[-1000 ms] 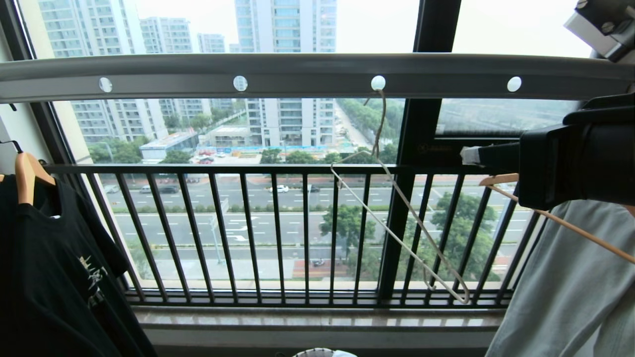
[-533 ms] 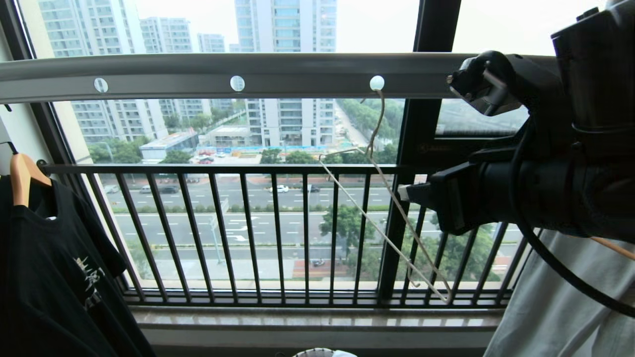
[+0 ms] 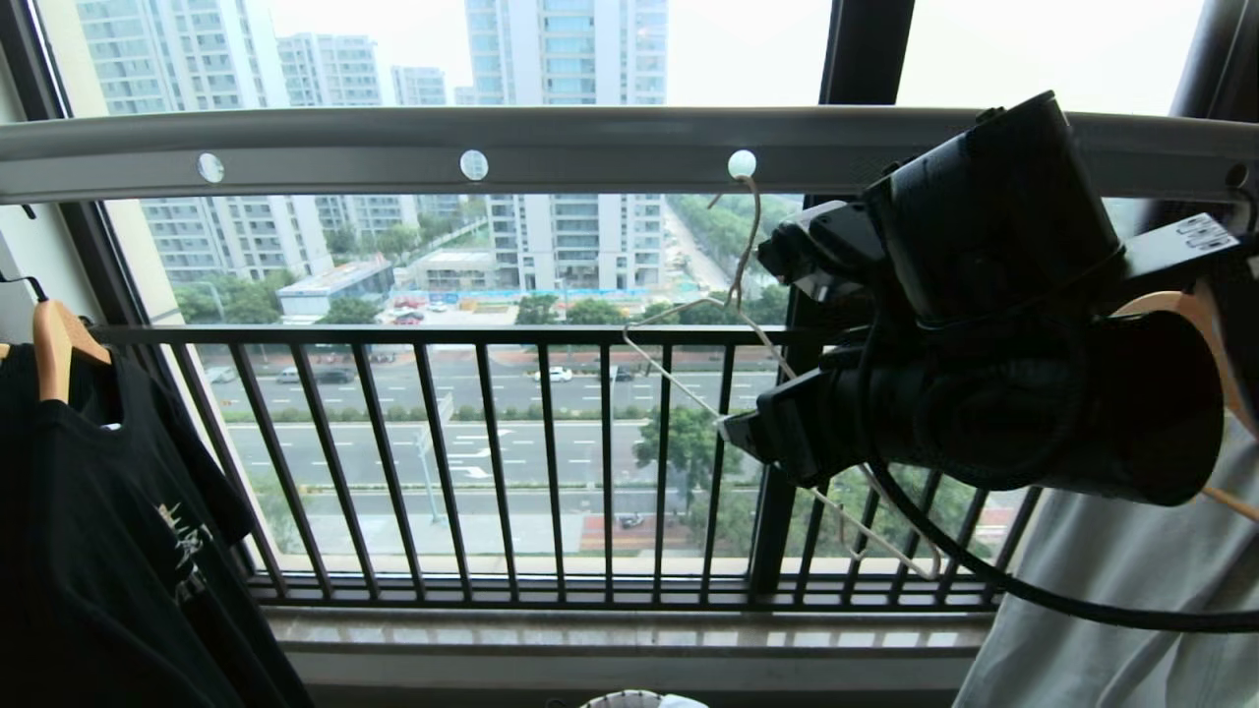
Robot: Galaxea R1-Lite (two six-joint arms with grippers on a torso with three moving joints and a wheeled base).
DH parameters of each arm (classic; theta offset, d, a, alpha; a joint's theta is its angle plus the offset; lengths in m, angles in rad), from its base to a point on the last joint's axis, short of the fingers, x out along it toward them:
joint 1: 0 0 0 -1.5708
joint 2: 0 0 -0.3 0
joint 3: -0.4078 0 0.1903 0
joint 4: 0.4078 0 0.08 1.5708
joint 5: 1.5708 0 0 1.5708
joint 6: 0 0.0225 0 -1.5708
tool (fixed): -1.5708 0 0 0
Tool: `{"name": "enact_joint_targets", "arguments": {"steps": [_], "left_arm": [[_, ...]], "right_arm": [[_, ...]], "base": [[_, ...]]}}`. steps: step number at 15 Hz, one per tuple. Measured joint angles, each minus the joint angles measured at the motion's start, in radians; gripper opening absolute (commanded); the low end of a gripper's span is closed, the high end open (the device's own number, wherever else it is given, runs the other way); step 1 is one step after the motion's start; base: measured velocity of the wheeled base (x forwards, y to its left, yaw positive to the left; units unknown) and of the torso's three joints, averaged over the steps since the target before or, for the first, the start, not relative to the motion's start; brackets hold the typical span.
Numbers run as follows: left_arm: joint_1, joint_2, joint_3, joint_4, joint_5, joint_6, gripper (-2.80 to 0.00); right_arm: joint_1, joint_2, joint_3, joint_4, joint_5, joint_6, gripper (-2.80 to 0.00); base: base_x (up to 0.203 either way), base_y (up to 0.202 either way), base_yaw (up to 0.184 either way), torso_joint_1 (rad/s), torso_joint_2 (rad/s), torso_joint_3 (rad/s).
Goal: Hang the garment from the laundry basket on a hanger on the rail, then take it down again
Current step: Pick up the clothes rack on the clothesline
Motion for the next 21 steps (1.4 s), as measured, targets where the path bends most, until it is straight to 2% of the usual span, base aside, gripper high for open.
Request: {"name": "enact_joint_targets", "arguments": {"steps": [4, 9, 12, 18, 19, 21], "left_arm": [[0.0, 0.0, 0.0, 0.0, 0.0, 0.0, -2.8], [0.0, 0.0, 0.0, 0.0, 0.0, 0.0, -2.8], [0.0, 0.0, 0.0, 0.0, 0.0, 0.0, -2.8], [0.0, 0.0, 0.0, 0.0, 0.0, 0.0, -2.8], [0.0, 0.0, 0.0, 0.0, 0.0, 0.0, -2.8], [0.0, 0.0, 0.0, 0.0, 0.0, 0.0, -2.8]], "right_arm": [[-0.068, 0.048, -0.031, 0.005, 0.118, -0.08, 0.0], [-0.092, 0.065, -0.037, 0.003, 0.216, -0.119, 0.0], [-0.127, 0.07, -0.042, 0.003, 0.289, -0.174, 0.0], [-0.161, 0.078, -0.061, 0.009, 0.298, -0.215, 0.0], [-0.161, 0.079, -0.061, 0.009, 0.299, -0.224, -2.8], [-0.162, 0.086, -0.06, 0.009, 0.299, -0.227, -2.8]], "base": [[0.0, 0.0, 0.0, 0.0, 0.0, 0.0], [0.0, 0.0, 0.0, 0.0, 0.0, 0.0], [0.0, 0.0, 0.0, 0.0, 0.0, 0.0], [0.0, 0.0, 0.0, 0.0, 0.0, 0.0], [0.0, 0.0, 0.0, 0.0, 0.0, 0.0], [0.0, 0.0, 0.0, 0.0, 0.0, 0.0]]}}
